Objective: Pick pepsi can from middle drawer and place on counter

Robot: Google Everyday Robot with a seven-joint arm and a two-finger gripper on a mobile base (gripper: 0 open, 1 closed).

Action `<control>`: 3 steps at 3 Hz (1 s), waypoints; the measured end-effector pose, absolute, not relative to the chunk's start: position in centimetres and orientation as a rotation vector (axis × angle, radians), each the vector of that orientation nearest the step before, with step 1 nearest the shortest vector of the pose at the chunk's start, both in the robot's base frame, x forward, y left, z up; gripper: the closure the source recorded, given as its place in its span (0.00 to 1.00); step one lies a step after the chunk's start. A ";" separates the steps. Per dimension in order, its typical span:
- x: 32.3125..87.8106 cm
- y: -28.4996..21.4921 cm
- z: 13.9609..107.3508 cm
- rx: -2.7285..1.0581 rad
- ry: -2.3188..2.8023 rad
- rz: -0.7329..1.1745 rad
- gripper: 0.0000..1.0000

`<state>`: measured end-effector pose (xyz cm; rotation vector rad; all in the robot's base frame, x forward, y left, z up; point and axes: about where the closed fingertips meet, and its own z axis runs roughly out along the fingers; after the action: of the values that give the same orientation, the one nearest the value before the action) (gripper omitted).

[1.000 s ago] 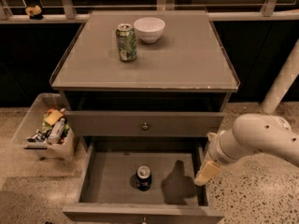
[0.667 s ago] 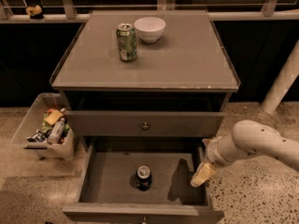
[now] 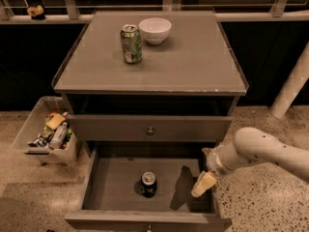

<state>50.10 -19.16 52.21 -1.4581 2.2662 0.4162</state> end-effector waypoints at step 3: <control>50.9 -10.7 43.8 -1.481 2.077 0.854 0.00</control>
Offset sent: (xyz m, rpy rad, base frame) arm 0.0241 0.1321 -0.1112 0.4650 0.1349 0.2453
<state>50.89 -10.70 43.79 -1.4810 2.0765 0.8536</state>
